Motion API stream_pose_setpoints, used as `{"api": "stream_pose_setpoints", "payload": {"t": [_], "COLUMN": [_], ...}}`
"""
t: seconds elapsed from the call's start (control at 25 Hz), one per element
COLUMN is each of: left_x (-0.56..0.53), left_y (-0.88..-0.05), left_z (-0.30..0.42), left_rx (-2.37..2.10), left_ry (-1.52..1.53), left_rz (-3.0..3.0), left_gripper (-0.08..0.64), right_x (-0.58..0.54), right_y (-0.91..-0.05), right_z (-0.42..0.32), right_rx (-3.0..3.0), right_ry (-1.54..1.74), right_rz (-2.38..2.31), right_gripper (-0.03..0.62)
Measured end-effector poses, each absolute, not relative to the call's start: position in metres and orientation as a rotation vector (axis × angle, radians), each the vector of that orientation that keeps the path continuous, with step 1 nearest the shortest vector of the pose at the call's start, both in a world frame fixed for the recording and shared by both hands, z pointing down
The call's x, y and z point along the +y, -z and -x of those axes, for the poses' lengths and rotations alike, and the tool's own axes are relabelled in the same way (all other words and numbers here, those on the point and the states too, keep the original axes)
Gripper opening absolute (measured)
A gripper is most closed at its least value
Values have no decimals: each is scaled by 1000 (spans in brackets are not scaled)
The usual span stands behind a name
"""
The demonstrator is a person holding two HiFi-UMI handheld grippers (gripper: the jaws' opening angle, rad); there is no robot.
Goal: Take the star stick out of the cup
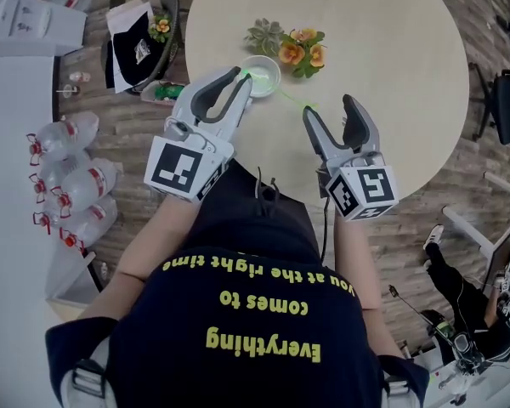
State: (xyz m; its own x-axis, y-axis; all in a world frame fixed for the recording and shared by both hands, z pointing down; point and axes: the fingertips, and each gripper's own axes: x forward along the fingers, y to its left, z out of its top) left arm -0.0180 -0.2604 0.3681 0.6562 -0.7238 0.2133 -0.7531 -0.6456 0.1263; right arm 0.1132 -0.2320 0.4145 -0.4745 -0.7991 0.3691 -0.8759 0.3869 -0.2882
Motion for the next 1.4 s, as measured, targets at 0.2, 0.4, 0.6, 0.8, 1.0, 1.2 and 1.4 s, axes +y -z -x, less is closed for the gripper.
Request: {"api": "stream_pose_setpoints", "payload": {"t": [0.2,0.4,0.6,0.8,1.0,1.2,1.4], "left_x": [-260,-260,-258,-255,-252,-251,-248], "left_y": [-379,-389,-397,-401,-404,-404,-403], "left_z": [16,17,17,19,24,27,29], "left_rx": [-1189,-1198,-1196,-1200,-1211,-1219,-1221], "left_ry": [-216,-218,-236,-246,-255,-259,-254], "left_rz": [-2656,-2640,-2619,-2610,-2600,-2597,-2601], "left_gripper": [0,0,0,0,0,0,0], "right_x": [-232,-230,-226,-225,-225,-224,-221], "right_y": [-434,-454,-469,-481,-486,-488,-488], "right_z": [-108,-102,-98,-97,-94,-95,-95], "right_rx": [-2433,-2411,-2392,-2374,-2362,-2347,-2338], "right_ry": [-717,-781,-858,-911,-910,-888,-868], "right_rz": [-1476,-1429,-1410,-1406,-1403,-1413,-1421], "right_gripper": [334,319,288,267,220,166,135]}}
